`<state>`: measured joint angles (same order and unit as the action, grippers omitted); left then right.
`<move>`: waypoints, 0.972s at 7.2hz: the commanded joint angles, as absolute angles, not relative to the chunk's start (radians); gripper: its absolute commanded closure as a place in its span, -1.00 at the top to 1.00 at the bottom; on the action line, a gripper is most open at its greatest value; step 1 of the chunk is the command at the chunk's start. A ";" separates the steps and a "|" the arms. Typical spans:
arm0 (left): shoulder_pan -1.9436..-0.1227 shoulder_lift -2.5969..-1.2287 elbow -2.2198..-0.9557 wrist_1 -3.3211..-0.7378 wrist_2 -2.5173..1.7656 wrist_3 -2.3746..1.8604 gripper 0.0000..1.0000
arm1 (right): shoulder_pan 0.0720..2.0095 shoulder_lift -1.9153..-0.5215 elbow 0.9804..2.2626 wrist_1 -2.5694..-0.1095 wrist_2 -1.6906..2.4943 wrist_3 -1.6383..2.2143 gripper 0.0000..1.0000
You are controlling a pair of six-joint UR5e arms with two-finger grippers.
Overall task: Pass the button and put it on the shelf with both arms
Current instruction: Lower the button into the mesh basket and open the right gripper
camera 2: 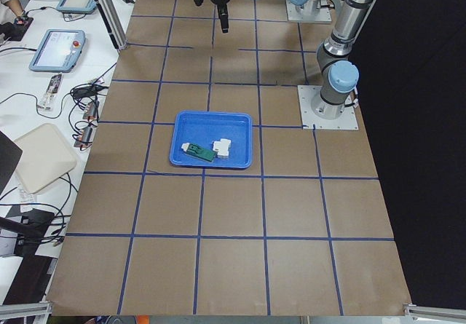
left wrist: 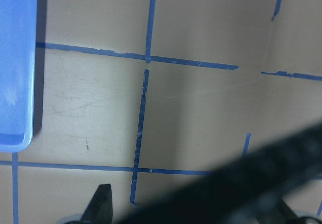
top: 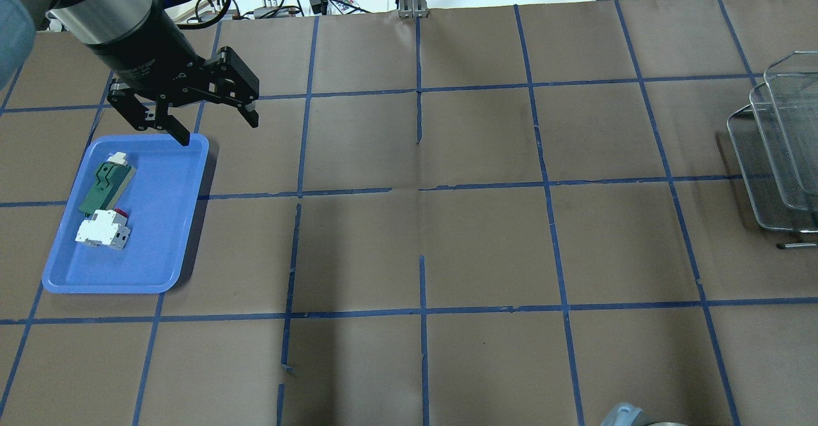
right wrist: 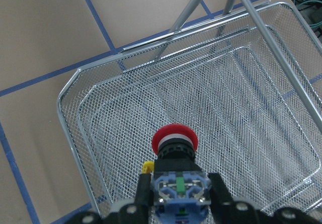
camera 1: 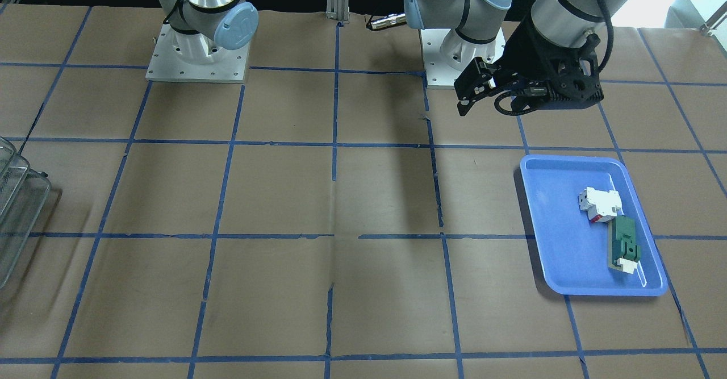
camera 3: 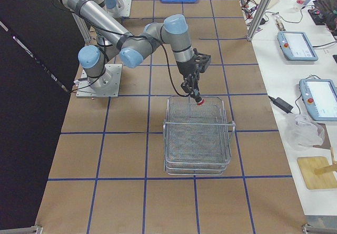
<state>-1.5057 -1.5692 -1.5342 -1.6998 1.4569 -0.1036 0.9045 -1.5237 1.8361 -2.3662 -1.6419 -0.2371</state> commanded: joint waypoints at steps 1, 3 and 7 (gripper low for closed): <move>-1.503 -1.560 -1.539 -1.727 1.522 -0.162 1.00 | 0.882 -1.513 1.838 -2.366 -1.637 -0.241 0.68; -1.503 -1.562 -1.536 -1.718 1.602 -0.175 1.00 | 0.874 -1.514 1.836 -2.364 -1.637 -0.241 1.00; -1.502 -1.585 -1.536 -1.721 1.637 -0.175 1.00 | 0.882 -1.575 1.824 -2.251 -1.632 -0.092 1.00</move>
